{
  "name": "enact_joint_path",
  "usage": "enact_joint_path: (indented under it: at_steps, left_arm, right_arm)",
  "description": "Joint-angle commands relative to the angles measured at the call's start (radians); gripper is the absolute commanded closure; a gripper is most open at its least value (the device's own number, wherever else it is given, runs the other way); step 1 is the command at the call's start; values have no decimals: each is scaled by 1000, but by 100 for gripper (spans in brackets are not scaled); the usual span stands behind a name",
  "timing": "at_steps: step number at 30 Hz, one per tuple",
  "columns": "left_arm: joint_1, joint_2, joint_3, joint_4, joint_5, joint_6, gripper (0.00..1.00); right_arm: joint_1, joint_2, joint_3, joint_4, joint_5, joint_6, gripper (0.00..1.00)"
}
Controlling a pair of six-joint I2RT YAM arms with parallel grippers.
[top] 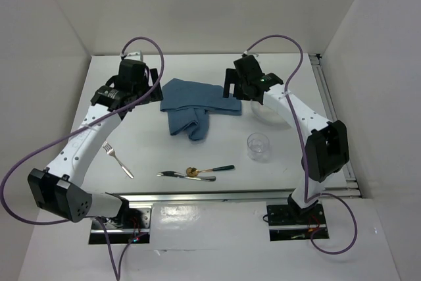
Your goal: Set the dinner table for one person
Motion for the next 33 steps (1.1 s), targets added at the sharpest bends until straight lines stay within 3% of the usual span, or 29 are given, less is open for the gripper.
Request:
enact_joint_path:
  at_steps: [1, 4, 9, 14, 19, 21, 25, 28, 33]
  left_arm:
    - [3, -10, -8, 12, 34, -30, 0]
    - [3, -10, -18, 23, 44, -41, 1]
    - [12, 47, -19, 14, 56, -64, 23]
    - [95, 133, 10, -5, 169, -125, 35]
    - [254, 243, 11, 16, 426, -167, 28]
    - [279, 294, -9, 84, 484, -179, 21]
    - [310, 433, -3, 168, 645, -199, 21]
    - [310, 542, 46, 207, 701, -211, 23]
    - [310, 659, 135, 216, 677, -211, 24]
  right_arm:
    - [-7, -23, -4, -6, 27, 10, 0]
    - [-7, -23, -5, 3, 5, 10, 0]
    - [-7, -23, -15, 3, 5, -10, 0]
    - [-7, -60, -79, 49, -37, -56, 0]
    - [2, -120, -199, 155, -133, -108, 0]
    - [2, -130, -210, 164, -151, -117, 0]
    - [2, -104, -183, 153, -151, -117, 0]
    - [2, -81, -172, 129, -137, -117, 0]
    - [12, -100, -195, 120, -139, -108, 0]
